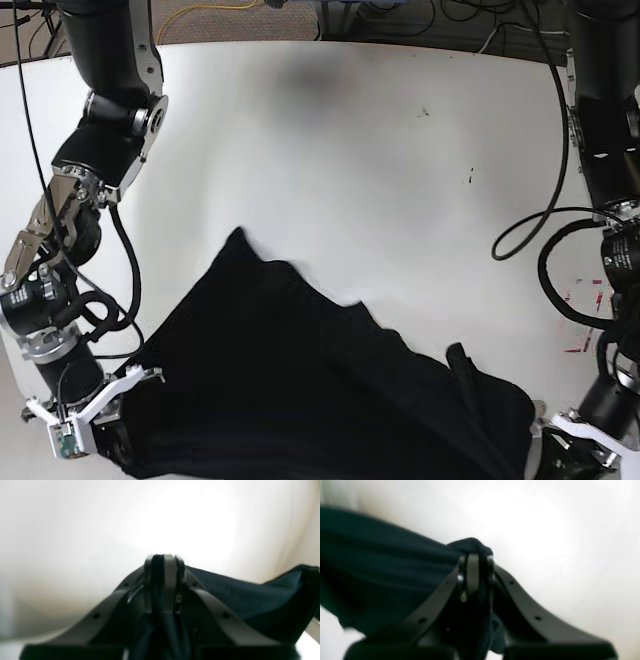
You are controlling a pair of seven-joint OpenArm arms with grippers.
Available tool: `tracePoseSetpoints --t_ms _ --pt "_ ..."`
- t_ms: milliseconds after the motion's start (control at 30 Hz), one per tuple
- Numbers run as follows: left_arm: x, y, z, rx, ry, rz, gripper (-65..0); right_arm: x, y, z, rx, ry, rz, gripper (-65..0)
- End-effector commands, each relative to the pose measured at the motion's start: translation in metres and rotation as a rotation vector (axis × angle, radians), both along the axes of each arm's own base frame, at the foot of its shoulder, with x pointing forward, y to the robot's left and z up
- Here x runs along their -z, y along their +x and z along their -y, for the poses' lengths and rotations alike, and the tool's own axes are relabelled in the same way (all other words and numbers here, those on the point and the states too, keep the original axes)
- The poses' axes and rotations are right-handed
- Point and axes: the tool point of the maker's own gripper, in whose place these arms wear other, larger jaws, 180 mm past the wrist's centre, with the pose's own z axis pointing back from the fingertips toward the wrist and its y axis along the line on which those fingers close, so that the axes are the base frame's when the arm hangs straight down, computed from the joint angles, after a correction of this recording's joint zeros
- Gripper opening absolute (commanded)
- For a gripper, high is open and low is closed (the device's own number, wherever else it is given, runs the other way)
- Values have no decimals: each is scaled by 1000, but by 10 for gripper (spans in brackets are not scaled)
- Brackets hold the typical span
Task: Fold the T-shirt properly
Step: 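Lift the shirt with both grippers and pull it apart to stretch it, then lower the stretched shirt onto the table with both grippers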
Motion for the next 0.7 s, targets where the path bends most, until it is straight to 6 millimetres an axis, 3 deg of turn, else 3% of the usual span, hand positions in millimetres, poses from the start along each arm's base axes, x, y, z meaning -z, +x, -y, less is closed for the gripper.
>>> tracePoseSetpoints --t_ms 0,133,267,367,567,667 --pt "-43 -11 -12 -7 -23 113 -607 -35 5 4 -3 14 86 -644" --pt "-56 -18 -22 -11 -38 139 -607 -43 12 19 21 8 83 -644" --pt "-54 -21 -29 -13 -43 131 -607 -40 15 25 27 18 66 -644" --pt "-41 -21 -30 -5 -50 101 -607 -34 15 25 26 20 55 -644" --pt "-9 -27 -24 5 -38 44 -607 0 6 20 20 6 -4 -644" --pt "14 -35 -29 -9 -43 5 -607 27 -4 15 14 -3 -51 -644"
